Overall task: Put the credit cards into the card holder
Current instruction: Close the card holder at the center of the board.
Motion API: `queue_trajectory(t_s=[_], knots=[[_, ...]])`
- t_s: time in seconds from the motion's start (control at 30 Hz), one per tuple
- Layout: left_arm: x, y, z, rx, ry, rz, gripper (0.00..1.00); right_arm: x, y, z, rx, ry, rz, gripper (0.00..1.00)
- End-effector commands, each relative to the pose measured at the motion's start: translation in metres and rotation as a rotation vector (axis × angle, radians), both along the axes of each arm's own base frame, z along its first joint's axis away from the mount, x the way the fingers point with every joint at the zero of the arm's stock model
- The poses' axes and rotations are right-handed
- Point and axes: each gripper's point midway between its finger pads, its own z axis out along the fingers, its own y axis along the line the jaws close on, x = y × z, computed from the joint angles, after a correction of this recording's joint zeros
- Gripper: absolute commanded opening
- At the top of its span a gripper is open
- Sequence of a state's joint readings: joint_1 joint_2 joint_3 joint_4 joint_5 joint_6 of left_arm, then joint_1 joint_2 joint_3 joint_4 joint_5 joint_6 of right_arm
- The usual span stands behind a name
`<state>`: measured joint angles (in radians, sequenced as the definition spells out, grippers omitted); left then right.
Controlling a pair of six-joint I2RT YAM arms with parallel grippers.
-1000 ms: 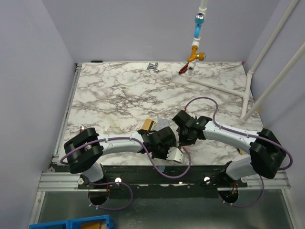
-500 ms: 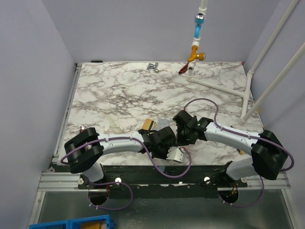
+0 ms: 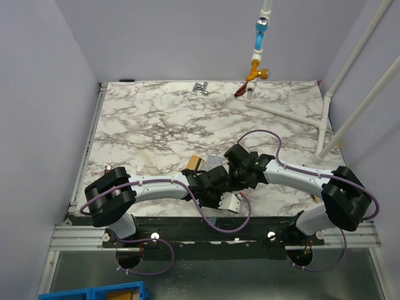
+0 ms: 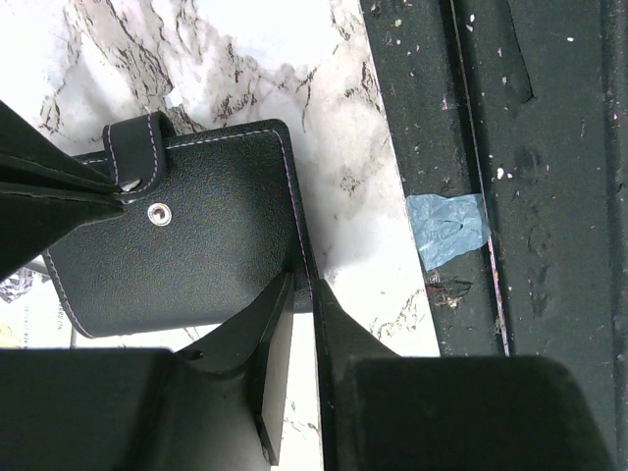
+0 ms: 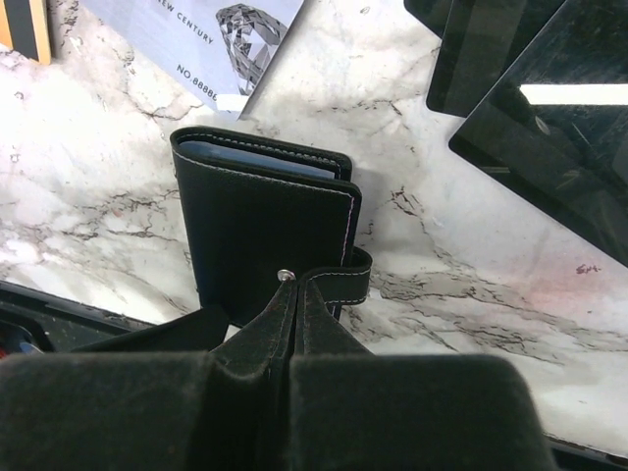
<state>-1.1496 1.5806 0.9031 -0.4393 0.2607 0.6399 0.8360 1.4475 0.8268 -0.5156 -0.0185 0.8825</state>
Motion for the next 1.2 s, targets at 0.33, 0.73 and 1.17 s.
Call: queue_trajectory(t_s=[0.33,0.73,1.17], knots=[[-0.001,0.004,-0.004,0.039,0.004,-0.002,0.13,0.001,0.011,-0.012,0.022,0.029,0.02,0.01],[-0.001,0.005,-0.004,0.047,0.005,-0.006,0.1,0.001,0.014,-0.002,0.049,0.017,0.025,0.01],[-0.001,0.005,-0.004,0.052,0.005,-0.006,0.08,-0.006,0.014,0.001,0.067,0.033,0.042,0.01]])
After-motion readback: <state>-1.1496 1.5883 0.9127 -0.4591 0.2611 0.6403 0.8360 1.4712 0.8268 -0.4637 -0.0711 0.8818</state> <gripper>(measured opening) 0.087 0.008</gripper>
